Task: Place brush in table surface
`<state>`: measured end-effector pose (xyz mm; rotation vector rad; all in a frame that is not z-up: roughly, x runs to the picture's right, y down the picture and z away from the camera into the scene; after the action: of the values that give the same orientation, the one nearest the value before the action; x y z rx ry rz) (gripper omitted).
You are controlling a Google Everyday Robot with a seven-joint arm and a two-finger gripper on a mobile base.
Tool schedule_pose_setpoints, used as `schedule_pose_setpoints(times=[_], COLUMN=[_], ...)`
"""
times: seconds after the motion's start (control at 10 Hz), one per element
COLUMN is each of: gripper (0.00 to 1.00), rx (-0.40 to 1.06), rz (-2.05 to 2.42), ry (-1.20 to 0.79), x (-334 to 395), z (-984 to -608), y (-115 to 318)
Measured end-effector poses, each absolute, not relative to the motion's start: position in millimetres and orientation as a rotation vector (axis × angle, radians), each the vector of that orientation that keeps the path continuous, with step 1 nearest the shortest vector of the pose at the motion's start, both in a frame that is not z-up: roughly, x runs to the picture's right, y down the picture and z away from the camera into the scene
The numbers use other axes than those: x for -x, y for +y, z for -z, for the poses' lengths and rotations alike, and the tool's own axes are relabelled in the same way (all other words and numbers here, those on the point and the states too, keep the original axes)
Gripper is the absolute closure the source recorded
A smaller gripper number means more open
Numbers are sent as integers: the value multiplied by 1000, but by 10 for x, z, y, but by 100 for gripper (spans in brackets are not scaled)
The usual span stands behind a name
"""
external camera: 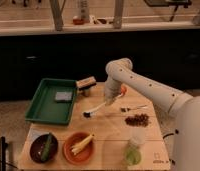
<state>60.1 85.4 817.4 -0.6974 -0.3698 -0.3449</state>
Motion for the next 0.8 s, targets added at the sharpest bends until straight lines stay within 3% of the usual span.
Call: schedule_pose_setpoints(times=[0.8], gripper=[100], rx=[732], rz=[492], ry=[-444], x=[-598], z=[-7993], y=[986])
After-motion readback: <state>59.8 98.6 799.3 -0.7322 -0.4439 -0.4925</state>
